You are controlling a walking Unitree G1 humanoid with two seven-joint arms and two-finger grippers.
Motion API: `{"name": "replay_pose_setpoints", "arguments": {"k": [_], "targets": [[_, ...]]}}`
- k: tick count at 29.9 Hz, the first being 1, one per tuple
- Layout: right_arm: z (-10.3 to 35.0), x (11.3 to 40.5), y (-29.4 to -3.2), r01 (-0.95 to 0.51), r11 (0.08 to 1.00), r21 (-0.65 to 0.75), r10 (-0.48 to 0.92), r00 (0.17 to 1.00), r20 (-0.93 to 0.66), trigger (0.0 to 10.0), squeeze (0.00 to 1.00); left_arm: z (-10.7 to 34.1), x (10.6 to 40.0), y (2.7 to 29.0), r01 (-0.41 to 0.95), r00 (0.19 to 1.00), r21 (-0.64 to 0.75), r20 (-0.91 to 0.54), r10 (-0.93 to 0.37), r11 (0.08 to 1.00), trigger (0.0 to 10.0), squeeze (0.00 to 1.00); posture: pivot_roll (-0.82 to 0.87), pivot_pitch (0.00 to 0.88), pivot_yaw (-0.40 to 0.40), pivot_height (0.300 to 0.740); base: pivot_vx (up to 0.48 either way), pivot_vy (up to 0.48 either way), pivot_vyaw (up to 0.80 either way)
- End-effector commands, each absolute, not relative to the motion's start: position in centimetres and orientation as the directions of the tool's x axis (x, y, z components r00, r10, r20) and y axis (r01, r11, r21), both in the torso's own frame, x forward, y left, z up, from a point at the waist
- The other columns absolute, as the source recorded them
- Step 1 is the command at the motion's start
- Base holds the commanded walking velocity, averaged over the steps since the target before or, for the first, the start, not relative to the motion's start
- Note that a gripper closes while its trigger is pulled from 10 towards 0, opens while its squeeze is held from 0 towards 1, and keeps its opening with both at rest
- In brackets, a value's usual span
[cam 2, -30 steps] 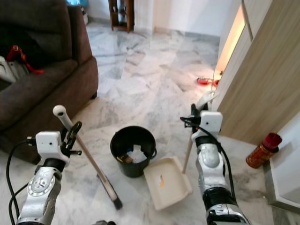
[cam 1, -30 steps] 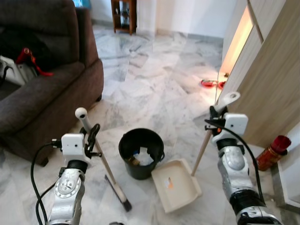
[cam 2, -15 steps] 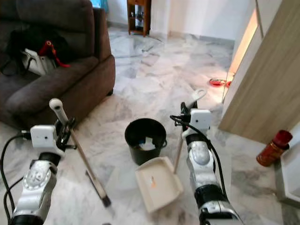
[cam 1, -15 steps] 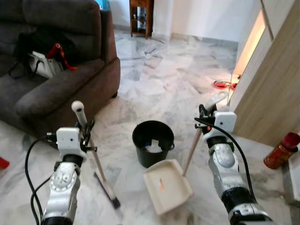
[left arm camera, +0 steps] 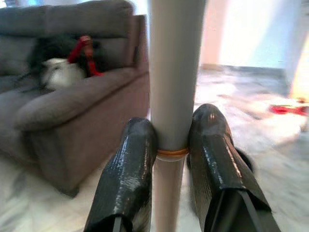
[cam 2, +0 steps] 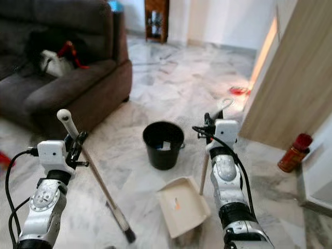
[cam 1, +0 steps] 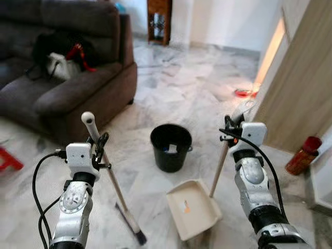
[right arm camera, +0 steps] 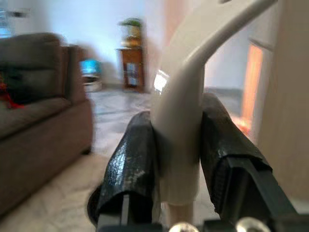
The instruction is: Sweep floor
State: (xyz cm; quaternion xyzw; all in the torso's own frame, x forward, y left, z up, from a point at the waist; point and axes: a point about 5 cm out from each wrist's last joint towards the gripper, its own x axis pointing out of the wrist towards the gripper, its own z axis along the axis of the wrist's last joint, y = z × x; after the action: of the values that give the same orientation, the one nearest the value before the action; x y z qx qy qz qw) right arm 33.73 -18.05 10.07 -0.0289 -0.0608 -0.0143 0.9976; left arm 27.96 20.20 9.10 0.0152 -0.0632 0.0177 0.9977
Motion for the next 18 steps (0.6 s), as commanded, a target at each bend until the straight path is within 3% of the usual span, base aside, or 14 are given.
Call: {"name": "replay_pose_setpoints", "arguments": {"k": [1,18], "targets": [[12.15,34.56,-18.12,0.036,0.998,-0.057,-0.024,0.98,0.196,10.0,0.0,10.99,28.66,19.98,-0.029,0.977,0.048,0.21,0.018,0.998,10.0,0.0,-0.02,0.0,-0.013,0.74,0.0,0.0,-0.8],[12.09,34.48,-17.94,0.025,0.998,-0.065,-0.013,0.982,0.189,10.0,0.0,10.93,28.51,19.81,-0.023,0.979,0.046,0.204,0.013,0.999,10.0,0.0,-0.02,0.0,-0.015,0.74,0.0,0.0,-0.8]]}}
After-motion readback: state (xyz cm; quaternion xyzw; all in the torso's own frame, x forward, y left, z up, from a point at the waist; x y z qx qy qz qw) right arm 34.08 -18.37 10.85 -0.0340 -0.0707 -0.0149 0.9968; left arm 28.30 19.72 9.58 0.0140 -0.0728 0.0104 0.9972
